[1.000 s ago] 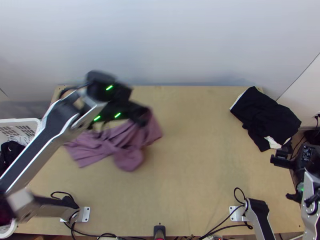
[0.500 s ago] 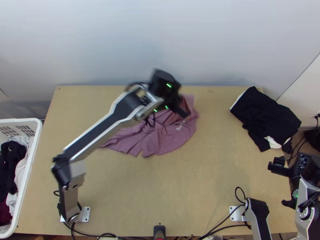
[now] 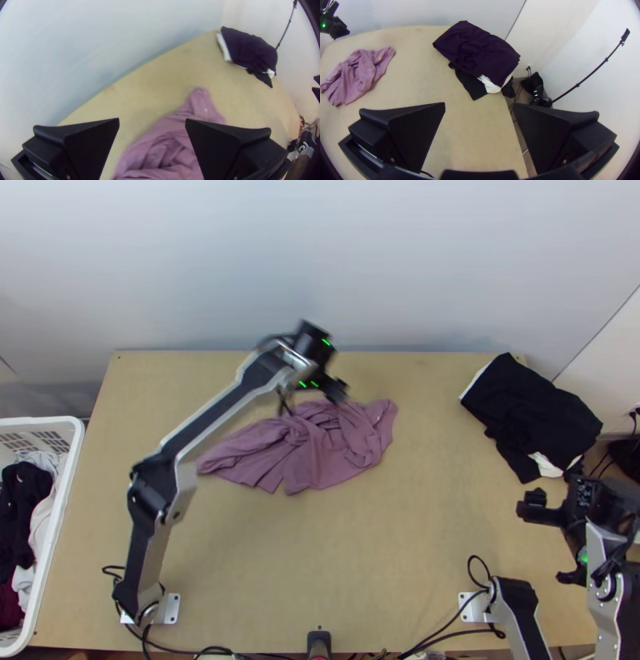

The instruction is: Fold the t-shirt

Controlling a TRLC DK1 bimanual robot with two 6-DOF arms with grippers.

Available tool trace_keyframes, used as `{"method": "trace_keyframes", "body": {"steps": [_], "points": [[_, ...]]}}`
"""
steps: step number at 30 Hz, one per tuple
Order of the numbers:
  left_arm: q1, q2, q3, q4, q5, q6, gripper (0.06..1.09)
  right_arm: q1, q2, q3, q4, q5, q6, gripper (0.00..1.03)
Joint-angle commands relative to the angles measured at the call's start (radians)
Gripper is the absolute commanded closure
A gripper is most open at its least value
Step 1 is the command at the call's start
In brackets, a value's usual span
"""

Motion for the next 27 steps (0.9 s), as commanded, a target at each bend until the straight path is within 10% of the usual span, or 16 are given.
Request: {"method": "trace_keyframes", "body": {"steps": [1,21,27], "points": [[0.216,-0.031,0.050,-0.093,-0.005,0.056,0.10,0.116,0.079,0.009,0.005,-0.057,0.003,0.08],[0.274,-0.618,-0.812,-0.209,0.048,0.251,0.11,0.536,0.929,0.256,0.263,-0.250,-0.009,0.10],[0.366,-0.706,-0.893,-0.200,0.032,0.254,0.11,0.500,1.046,0.373,0.376,-0.252,0.026,0.30]]}}
